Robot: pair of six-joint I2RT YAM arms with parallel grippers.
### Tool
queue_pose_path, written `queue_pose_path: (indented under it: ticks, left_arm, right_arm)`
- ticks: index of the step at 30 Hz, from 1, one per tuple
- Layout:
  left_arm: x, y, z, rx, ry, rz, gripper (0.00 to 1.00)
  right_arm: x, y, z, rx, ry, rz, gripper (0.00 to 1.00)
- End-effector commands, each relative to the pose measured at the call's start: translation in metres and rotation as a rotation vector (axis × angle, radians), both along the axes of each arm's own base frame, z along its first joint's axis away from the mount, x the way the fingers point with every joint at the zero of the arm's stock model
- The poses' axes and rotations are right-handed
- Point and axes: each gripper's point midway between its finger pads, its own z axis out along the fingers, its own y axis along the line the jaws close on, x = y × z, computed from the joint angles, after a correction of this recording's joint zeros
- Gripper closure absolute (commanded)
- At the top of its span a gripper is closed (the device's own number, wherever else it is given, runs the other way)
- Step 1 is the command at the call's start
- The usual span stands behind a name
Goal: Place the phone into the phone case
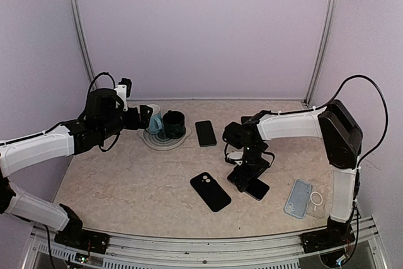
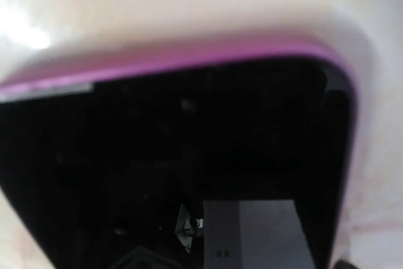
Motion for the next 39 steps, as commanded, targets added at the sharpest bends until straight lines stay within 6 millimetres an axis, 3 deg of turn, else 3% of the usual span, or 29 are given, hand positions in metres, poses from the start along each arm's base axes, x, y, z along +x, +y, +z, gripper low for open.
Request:
queue_pose_path:
  ticks: [1, 6, 11, 16, 18, 23, 29, 35, 39]
  left_arm:
    - [0.001, 0.000, 0.005, -0.007, -0.013, -0.008, 0.01]
    - [0.001, 0.000, 0.004, -0.001, -0.012, -0.005, 0.01]
    - [0.000, -0.001, 0.004, -0.002, -0.012, -0.008, 0.01]
    - [-0.001, -0.006, 0.002, -0.001, -0.006, -0.034, 0.01]
    - [-0.003, -0.014, 0.000, 0.012, 0.000, -0.067, 0.01]
    - [-0.020, -0.061, -0.015, 0.021, 0.049, -0.276, 0.01]
    - [-0.034, -0.100, -0.046, 0.079, 0.127, -0.398, 0.03]
    - [-0.053, -0.141, -0.097, 0.179, 0.315, -0.475, 0.12]
    - [-0.052, -0.152, -0.128, 0.165, 0.443, -0.446, 0.18]
  right_arm:
    - [0.002, 0.019, -0.025, 0.022, 0.020, 0.040, 0.11]
    - [0.002, 0.024, -0.022, 0.021, 0.012, 0.055, 0.12]
    - [-0.004, 0.016, -0.024, 0.004, 0.016, 0.050, 0.36]
    - [0.001, 0.016, -0.006, 0.025, -0.037, 0.037, 0.41]
    - [0.007, 0.019, 0.005, 0.055, -0.079, 0.023, 0.42]
    - [0.014, 0.019, 0.024, 0.136, -0.197, -0.025, 0.47]
    - [0.021, 0.025, 0.042, 0.276, -0.322, -0.108, 0.52]
    - [0.025, 0.025, 0.055, 0.348, -0.421, -0.143, 0.53]
    - [0.027, 0.016, 0.057, 0.324, -0.463, -0.161, 0.53]
